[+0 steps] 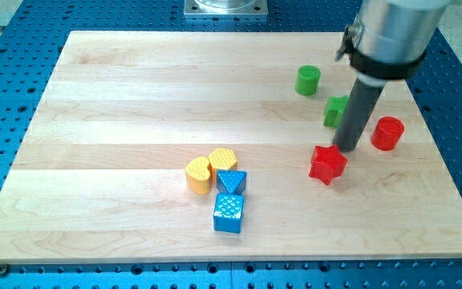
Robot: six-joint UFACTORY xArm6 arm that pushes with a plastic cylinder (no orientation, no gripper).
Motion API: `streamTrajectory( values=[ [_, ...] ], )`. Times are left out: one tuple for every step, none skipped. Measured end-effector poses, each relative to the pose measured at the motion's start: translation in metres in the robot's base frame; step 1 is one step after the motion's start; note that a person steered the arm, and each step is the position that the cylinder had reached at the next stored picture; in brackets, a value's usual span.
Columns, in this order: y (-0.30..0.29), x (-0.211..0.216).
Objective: Push the red blocks to the bottom right of the board
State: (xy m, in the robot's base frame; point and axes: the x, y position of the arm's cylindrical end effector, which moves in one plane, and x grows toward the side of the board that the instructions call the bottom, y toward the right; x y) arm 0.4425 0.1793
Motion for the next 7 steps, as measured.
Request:
streamTrajectory(
  values=[
    [0.073, -0.034],
    [0.063, -0.003],
    [0.032, 0.049],
    [0.026, 0.026],
    [0.002, 0.069],
    [0.036, 0.104],
    [0.022, 0.054]
  ],
)
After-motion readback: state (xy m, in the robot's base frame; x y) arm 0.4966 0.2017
